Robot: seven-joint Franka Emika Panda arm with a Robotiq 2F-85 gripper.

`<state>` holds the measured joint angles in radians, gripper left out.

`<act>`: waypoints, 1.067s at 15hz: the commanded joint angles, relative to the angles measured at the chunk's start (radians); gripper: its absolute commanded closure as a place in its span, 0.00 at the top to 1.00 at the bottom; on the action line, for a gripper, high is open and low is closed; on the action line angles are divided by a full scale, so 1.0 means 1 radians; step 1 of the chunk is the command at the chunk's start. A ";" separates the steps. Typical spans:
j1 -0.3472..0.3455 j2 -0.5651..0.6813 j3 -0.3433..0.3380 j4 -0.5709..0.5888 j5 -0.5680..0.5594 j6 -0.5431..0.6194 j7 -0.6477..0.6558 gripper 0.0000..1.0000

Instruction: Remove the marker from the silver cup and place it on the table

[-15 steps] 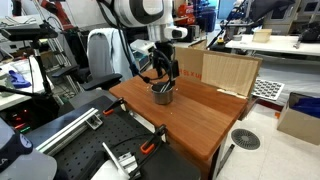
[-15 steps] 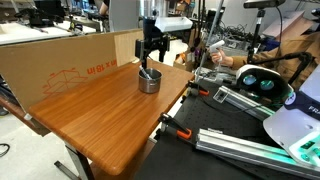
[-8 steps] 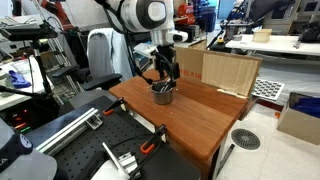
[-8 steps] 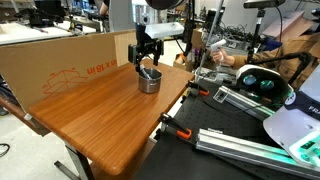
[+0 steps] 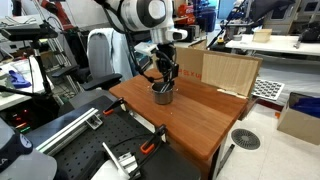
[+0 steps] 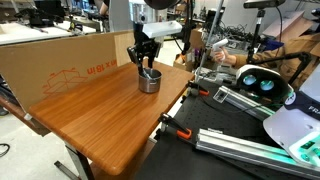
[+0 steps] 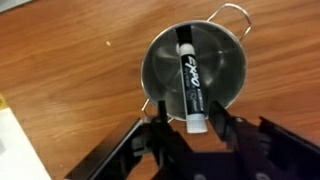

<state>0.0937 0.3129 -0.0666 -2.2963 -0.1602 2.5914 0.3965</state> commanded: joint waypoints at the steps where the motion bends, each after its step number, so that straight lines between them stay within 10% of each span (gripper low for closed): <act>1: 0.020 -0.003 -0.022 -0.003 -0.028 0.013 0.024 0.19; 4: 0.016 -0.008 -0.022 -0.006 -0.023 0.015 0.018 0.00; 16: 0.000 -0.193 0.001 -0.018 -0.009 -0.016 0.011 0.05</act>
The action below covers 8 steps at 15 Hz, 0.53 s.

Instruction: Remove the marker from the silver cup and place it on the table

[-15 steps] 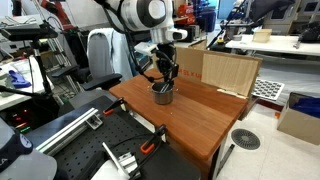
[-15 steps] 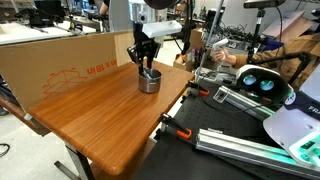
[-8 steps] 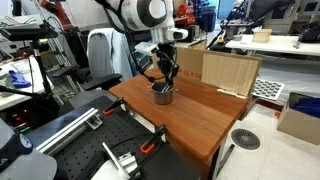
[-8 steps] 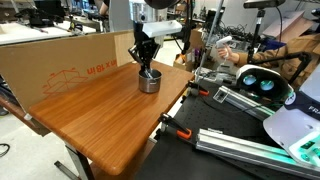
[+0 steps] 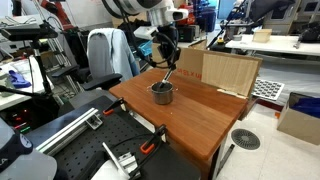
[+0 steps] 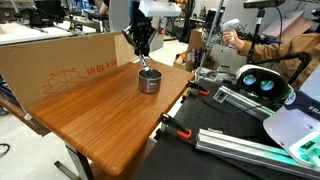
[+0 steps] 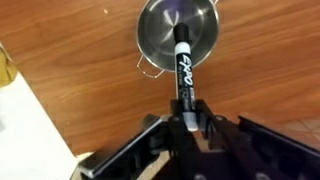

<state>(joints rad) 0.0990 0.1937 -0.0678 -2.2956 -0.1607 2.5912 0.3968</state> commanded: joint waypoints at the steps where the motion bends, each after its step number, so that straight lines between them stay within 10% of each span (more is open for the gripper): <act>1: -0.014 -0.102 0.000 -0.018 -0.014 -0.023 0.012 0.05; 8: -0.143 -0.163 -0.034 -0.055 0.047 -0.089 -0.109 0.05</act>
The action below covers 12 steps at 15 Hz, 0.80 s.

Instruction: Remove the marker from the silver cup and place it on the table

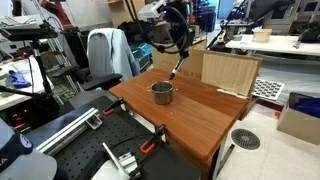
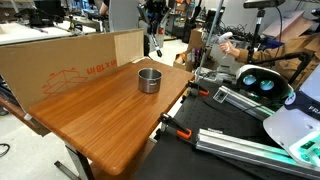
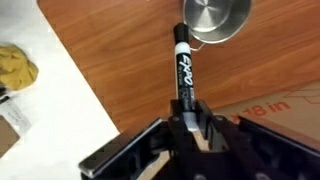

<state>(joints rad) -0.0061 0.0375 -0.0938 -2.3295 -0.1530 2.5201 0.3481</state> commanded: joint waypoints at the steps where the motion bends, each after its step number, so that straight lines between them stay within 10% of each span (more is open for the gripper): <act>1: -0.056 0.000 -0.018 -0.030 0.033 -0.009 -0.072 0.05; 12: -0.144 0.214 -0.083 -0.035 0.045 0.096 -0.169 0.05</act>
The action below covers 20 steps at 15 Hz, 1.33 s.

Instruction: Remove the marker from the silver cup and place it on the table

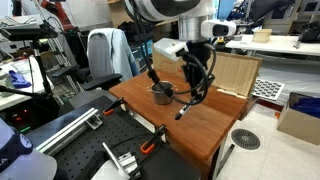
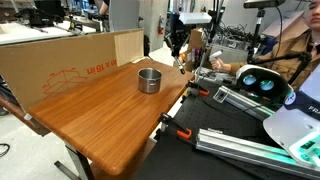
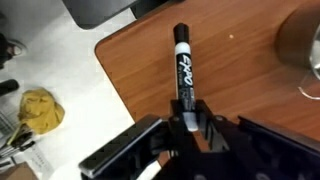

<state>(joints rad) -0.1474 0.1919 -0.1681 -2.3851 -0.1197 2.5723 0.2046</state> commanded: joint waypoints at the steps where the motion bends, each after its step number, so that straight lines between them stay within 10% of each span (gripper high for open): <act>1: 0.002 0.080 -0.013 0.026 0.002 0.054 -0.019 0.05; 17: 0.046 0.346 -0.014 0.189 0.001 0.110 -0.024 0.05; 18: 0.045 0.344 -0.012 0.191 -0.004 0.109 -0.037 0.46; 20: 0.052 0.340 -0.015 0.190 -0.009 0.110 -0.036 0.54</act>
<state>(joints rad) -0.1108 0.5067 -0.1731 -2.2137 -0.1305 2.6658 0.1915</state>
